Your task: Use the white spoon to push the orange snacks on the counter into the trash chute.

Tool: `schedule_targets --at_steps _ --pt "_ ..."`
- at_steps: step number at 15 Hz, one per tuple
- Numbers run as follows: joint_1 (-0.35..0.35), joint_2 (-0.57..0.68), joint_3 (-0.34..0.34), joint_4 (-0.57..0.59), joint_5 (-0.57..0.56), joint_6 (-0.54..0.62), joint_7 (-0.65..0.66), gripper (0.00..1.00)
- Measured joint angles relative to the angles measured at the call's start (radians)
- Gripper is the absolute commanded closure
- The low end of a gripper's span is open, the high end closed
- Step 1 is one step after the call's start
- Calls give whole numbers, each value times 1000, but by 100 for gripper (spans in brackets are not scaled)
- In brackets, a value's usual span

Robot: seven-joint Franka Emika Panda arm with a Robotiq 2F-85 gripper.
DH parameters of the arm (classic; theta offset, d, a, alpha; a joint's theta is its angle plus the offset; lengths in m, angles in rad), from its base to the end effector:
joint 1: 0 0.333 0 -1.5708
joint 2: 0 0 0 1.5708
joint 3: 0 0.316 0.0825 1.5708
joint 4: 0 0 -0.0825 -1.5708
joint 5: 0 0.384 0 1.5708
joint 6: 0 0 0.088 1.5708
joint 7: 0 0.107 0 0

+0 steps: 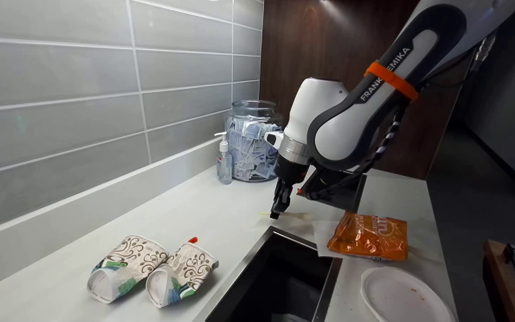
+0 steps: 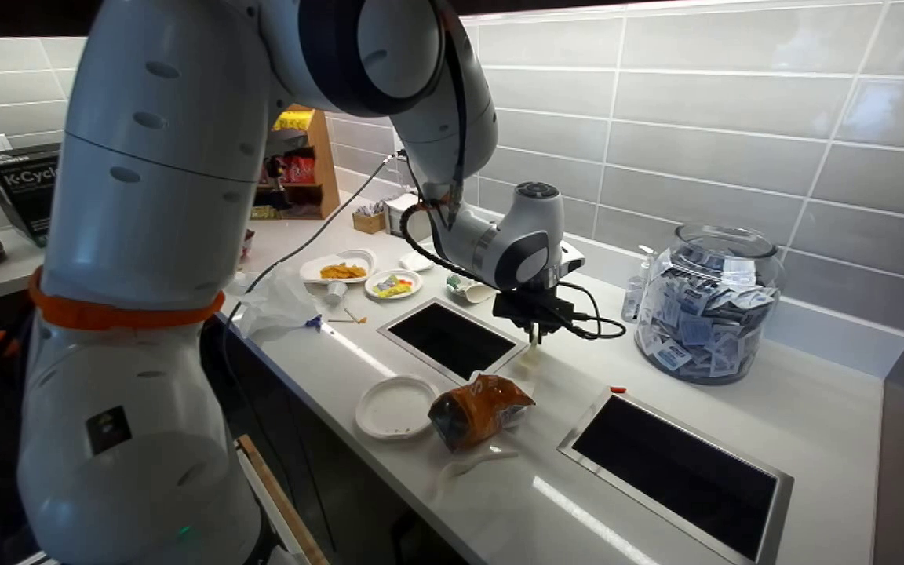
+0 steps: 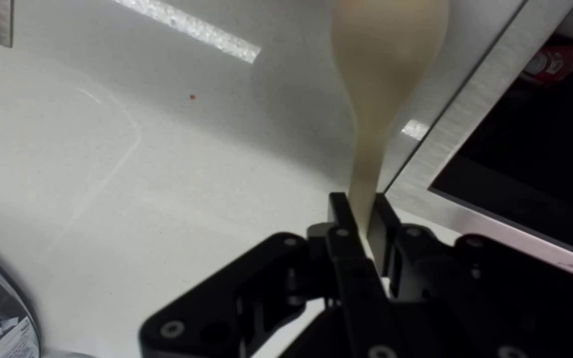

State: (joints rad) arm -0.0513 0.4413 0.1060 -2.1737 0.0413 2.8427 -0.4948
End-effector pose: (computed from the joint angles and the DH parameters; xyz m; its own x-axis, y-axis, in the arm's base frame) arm 0.5833 0.0294 0.2099 0.8532 0.4683 0.2297 0.4704 -0.8811 0.0490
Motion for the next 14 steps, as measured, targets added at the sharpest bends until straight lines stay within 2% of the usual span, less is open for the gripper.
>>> schedule_targets --at_steps 8,14 --pt "-3 0 2 0 -7 0 13 1" --pt "-18 -1 18 0 -9 -2 37 0"
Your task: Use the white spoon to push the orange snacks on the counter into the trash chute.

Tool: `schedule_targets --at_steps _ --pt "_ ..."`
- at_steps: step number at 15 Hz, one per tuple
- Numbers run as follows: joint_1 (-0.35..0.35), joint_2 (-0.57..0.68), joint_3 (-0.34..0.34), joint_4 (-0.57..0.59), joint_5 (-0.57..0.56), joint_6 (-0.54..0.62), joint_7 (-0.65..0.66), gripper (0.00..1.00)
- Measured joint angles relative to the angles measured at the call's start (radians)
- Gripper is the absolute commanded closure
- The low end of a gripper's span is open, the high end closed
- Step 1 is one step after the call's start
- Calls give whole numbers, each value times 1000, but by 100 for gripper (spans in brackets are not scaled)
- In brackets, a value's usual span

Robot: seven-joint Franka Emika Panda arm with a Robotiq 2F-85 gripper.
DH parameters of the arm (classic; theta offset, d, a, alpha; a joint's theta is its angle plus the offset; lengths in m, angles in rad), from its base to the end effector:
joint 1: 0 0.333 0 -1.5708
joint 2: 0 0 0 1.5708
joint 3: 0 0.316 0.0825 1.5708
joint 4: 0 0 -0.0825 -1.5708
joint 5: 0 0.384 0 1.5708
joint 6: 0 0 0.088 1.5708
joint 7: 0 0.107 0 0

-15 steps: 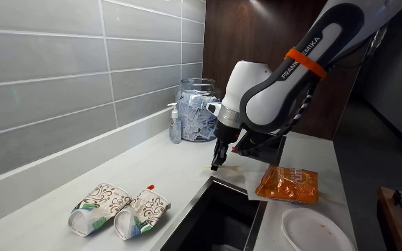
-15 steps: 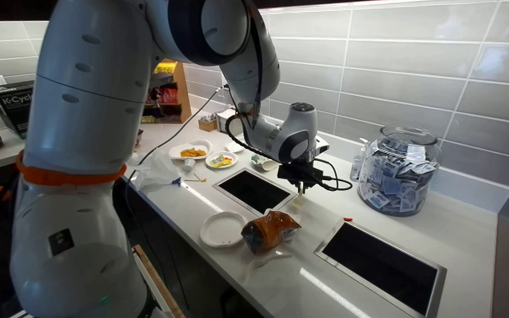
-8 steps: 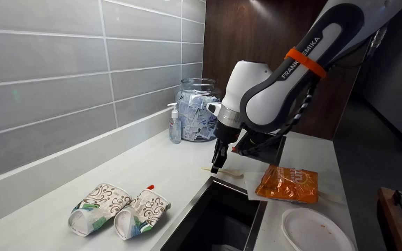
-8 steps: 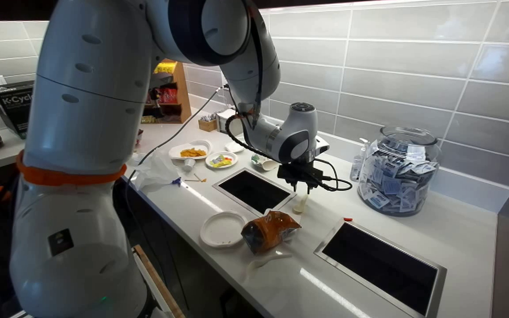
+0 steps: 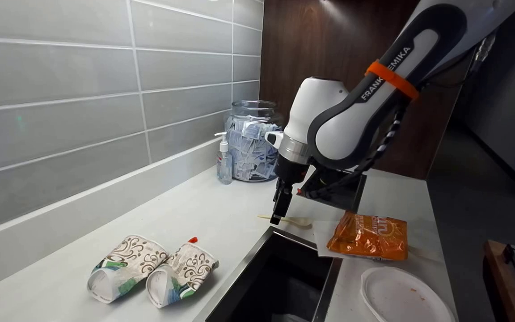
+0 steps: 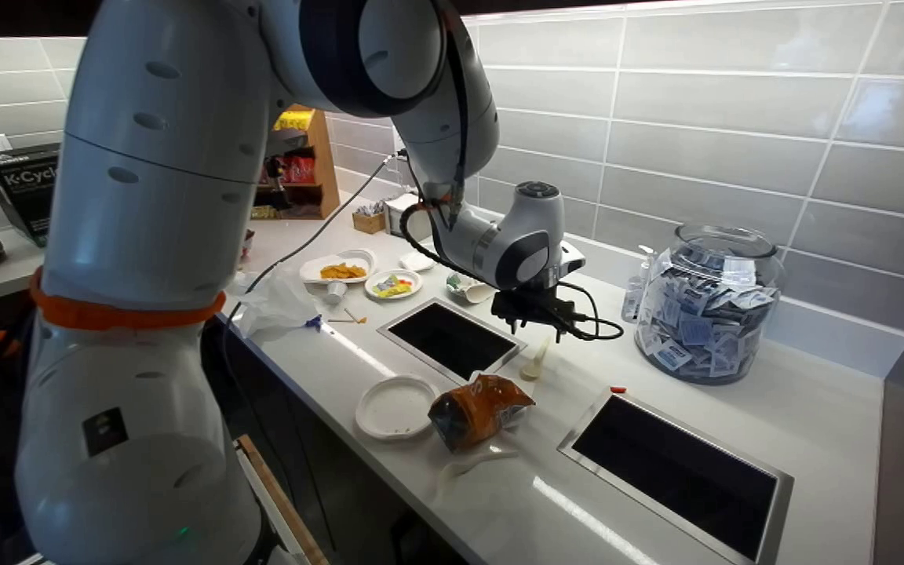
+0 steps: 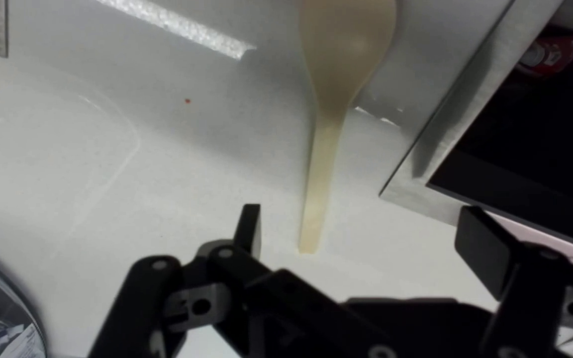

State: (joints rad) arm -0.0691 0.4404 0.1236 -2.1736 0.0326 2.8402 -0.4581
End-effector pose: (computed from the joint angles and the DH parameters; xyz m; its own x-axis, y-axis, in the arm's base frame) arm 0.5833 0.0297 0.2107 0.8675 0.4400 0.2323 0.4440 -0.8952 0.0376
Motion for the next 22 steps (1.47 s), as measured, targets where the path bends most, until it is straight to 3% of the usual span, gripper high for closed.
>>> schedule_targets --at_steps 3,11,16,22 --pt "1 -13 -1 0 -1 -31 37 0" --pt "33 -152 -21 -38 -13 -269 144 0" --pt "34 -280 3 -135 63 -360 101 0" --pt "47 -476 -7 -291 99 -365 78 0"
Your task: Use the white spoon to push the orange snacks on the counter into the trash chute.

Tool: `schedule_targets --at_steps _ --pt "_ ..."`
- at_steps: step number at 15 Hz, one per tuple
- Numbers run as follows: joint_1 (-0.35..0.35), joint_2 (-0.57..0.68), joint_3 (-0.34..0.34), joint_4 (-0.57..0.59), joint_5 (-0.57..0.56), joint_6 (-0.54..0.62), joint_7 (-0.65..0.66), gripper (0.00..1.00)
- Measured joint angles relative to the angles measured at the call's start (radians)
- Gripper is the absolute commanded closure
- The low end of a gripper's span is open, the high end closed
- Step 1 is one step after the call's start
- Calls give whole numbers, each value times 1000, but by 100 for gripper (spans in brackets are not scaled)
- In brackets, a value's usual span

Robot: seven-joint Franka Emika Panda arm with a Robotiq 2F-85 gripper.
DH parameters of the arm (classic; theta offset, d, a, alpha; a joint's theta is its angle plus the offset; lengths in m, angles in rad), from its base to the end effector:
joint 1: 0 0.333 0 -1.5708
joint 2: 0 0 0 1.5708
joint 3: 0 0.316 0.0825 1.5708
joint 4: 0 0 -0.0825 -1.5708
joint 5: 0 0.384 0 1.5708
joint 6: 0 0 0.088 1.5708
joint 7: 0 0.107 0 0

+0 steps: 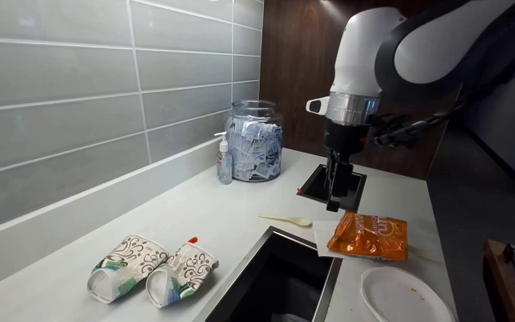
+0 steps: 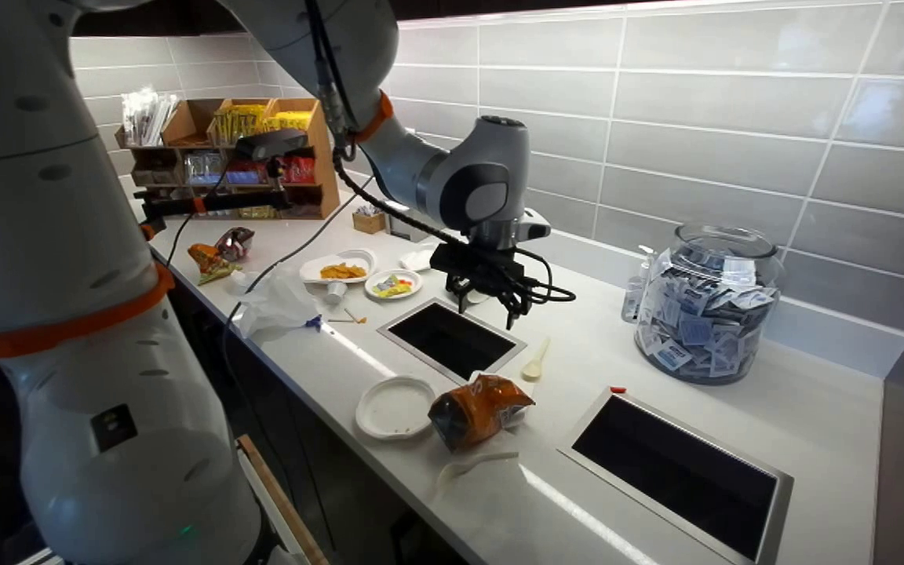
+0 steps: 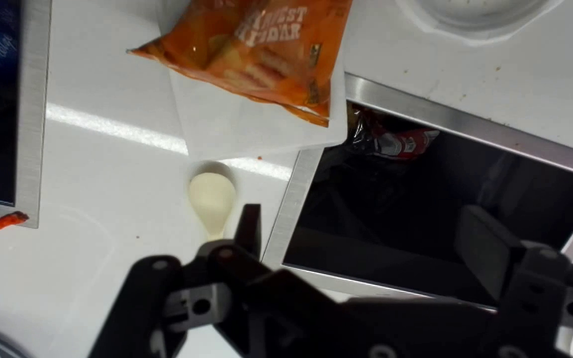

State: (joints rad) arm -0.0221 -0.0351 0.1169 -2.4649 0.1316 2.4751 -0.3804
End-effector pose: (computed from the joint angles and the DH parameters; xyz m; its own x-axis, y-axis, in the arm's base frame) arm 0.4753 0.0447 0.3118 0.9296 0.3622 0.0684 0.3662 -0.9286 -0.0606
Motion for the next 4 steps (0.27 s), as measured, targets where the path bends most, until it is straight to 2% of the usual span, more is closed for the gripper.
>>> schedule_targets --at_steps 2,4 --pt "13 -52 -12 -35 0 0 0 0" --pt "21 -51 -19 -31 0 0 0 0"
